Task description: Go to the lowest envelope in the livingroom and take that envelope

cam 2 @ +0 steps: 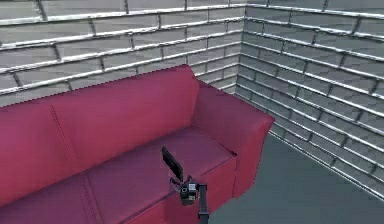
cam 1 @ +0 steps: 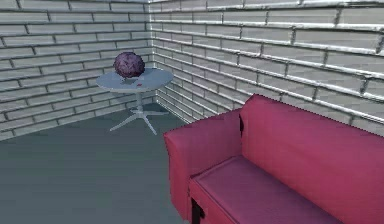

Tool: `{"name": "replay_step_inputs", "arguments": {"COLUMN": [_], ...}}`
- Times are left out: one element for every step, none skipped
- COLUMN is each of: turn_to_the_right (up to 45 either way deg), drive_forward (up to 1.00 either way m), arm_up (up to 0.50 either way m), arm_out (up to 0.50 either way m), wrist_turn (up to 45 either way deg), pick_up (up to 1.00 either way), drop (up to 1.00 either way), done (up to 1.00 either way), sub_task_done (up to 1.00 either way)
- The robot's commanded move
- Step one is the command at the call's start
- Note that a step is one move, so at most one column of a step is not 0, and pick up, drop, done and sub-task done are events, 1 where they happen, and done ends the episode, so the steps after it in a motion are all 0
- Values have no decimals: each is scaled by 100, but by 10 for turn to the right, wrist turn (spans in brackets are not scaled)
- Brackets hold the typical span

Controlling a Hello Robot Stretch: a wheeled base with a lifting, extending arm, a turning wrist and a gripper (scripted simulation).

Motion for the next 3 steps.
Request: {"name": "replay_step_inputs", "arguments": {"turn_to_the_right": [0,0,0], "drive_forward": [0,0,0], "arm_up": [0,10,0], "arm_out": [0,0,0], "wrist_turn": [0,0,0], "pick_up": [100,0,0], "drop": [0,0,0], "done": [0,0,100], "sub_task_done": [0,0,0]}}
